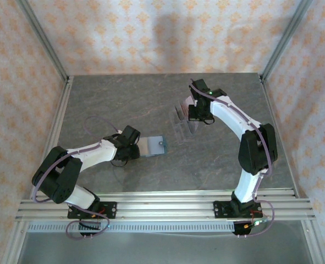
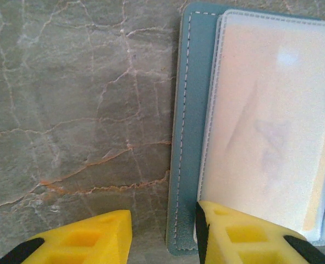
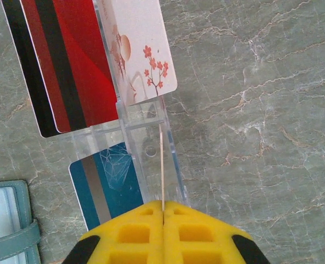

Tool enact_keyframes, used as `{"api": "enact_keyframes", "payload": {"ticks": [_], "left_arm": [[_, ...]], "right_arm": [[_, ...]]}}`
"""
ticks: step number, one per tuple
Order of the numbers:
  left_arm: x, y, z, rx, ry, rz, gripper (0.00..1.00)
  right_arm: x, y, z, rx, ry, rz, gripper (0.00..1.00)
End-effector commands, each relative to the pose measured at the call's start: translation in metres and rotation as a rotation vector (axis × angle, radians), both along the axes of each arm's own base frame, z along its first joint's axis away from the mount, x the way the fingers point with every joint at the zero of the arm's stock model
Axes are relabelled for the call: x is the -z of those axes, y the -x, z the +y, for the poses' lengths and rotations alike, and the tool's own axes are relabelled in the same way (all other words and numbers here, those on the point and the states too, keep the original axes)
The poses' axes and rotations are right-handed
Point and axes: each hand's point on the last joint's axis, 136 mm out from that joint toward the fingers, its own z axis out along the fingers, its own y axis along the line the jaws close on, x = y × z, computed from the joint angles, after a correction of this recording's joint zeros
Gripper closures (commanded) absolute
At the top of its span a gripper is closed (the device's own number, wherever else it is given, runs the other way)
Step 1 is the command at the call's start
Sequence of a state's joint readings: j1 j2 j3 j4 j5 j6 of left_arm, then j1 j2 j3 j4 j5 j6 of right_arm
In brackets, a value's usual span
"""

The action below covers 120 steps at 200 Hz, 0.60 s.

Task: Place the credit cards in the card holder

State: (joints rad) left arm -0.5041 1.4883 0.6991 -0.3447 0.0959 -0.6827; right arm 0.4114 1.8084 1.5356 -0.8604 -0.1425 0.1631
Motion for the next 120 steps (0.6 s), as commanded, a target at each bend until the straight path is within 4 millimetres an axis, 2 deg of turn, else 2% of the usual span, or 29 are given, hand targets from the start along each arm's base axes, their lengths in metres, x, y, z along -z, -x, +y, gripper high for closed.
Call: {"api": "enact_keyframes", "payload": {"ticks": [1,90,120], "left_arm": [[0.023,0.016,-0.002,0.003,0.016,0.082,0.63],[0.006,0.018,-0.006,0.017,0.043,0.079,0.62],[-0.012,0.012,-0.008,0.026,0.047,0.053,0.61]], "right_arm": [[-0.025,0.004,-0.002,-0.005,-0.022,-0.037,1.0],[-0.059,0.009,0.003,0.008,-0.105,-0.124,1.0],[-0.081,0.016,0.003,0.007,-0.118,-0.197,1.0]]}}
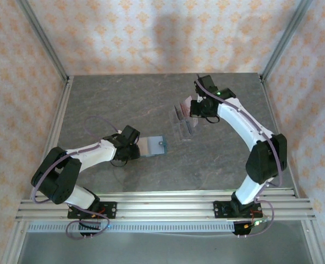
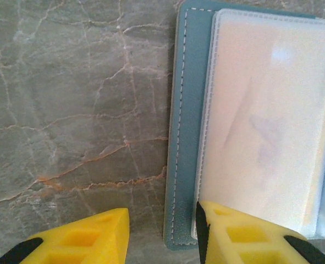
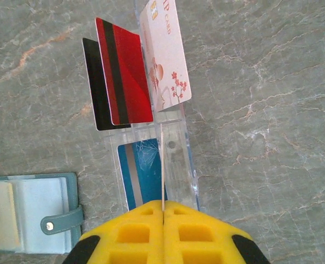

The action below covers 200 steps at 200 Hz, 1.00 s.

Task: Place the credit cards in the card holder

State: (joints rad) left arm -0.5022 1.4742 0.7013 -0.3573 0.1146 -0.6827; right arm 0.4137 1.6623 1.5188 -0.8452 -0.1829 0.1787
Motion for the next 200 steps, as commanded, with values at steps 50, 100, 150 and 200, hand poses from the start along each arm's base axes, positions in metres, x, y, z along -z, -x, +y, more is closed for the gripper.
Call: {"api": "enact_keyframes", "payload": {"ticks": [50,100,150,200], "left_arm": [[-0.043,0.003,-0.003,0.011,0.049,-0.002,0.57],[-0.061,-0.013,-0.001,0.026,0.064,-0.018,0.51],[-0.045,-0.032,-0.004,0.045,0.03,0.011,0.51],[-0.019,-0.032,0.003,0.03,-0.019,0.042,0.52]], "right_arm": [[-0.045,0.017,0.023,-0.034,-0.05,-0.123,1.0],[-0.041,0.029,0.073,-0.122,-0.255,-0.132,1.0],[-0.028,0.039,0.122,-0.238,-0.452,-0.111,1.0],[-0.005,0.045,0.149,-0.3,-0.609,-0.091,1.0]]}}
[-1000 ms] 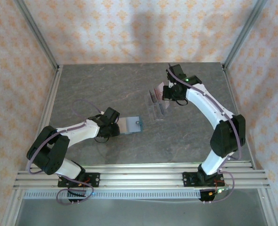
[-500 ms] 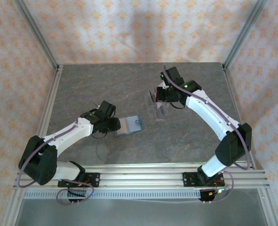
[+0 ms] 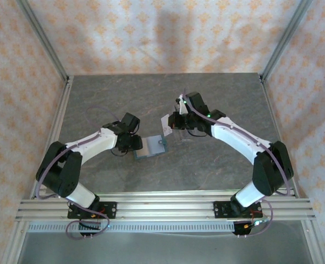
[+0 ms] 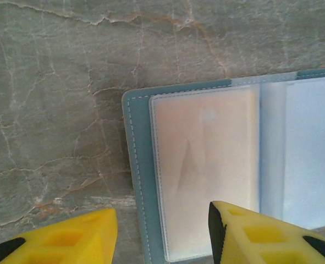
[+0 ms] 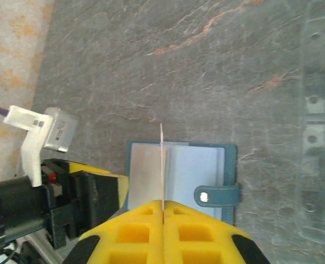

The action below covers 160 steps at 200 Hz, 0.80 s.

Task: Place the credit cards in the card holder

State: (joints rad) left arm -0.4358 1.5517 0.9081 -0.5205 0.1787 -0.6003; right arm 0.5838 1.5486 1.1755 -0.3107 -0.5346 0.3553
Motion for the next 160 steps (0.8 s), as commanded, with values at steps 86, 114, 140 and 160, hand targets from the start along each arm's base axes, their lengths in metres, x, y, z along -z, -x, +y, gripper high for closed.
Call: {"api": "enact_keyframes", "payload": {"ticks": [86,114,140,160], "left_arm": [[0.037,0.013,0.022,-0.019,-0.096,0.047,0.55],[0.043,0.019,0.023,-0.027,-0.091,0.061,0.56],[0.046,0.023,0.024,-0.032,-0.087,0.067,0.56],[0.048,0.025,0.025,-0.036,-0.083,0.071,0.56]], "right_arm": [[0.044,-0.003,0.056,-0.115,-0.222,0.019,1.0],[0.054,-0.001,0.061,-0.122,-0.249,0.023,1.0],[0.061,0.002,0.067,-0.127,-0.274,0.03,1.0],[0.069,0.003,0.071,-0.127,-0.282,0.035,1.0]]}}
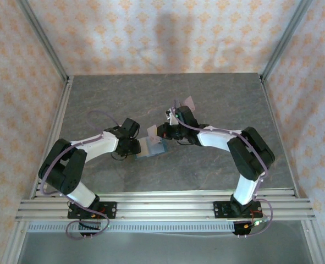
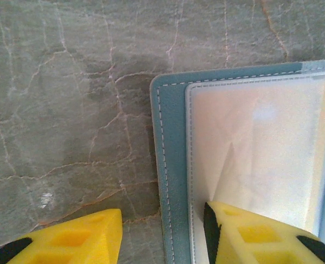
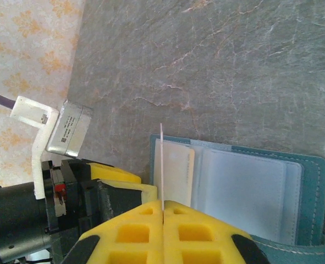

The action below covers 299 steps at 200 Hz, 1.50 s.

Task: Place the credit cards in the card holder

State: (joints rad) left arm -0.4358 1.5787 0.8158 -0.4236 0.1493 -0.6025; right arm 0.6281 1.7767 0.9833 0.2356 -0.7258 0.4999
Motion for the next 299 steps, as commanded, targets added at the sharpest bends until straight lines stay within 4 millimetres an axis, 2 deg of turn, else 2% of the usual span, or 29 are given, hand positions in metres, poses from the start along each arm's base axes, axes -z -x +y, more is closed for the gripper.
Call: {"api": "enact_keyframes", "payload": {"ticks": [1,61,122,237,299], "left_arm": [[0.02,0.017,0.015,-0.026,-0.049,0.063,0.56],[0.021,0.02,0.014,-0.026,-0.04,0.07,0.56],[0.023,0.022,0.014,-0.028,-0.038,0.076,0.56],[0.026,0.022,0.013,-0.03,-0.034,0.085,0.56],[0.026,0.02,0.012,-0.031,-0.029,0.087,0.56]], "right_arm": [[-0.005,-0.002,0.014,-0.016,-0.067,-0.039,1.0],[0.018,-0.004,0.018,-0.001,-0.091,-0.037,1.0],[0.03,-0.009,0.021,0.009,-0.101,-0.029,1.0],[0.045,-0.01,0.022,0.003,-0.08,-0.016,1.0],[0.046,-0.01,0.024,0.006,-0.106,-0.008,1.0]]}}
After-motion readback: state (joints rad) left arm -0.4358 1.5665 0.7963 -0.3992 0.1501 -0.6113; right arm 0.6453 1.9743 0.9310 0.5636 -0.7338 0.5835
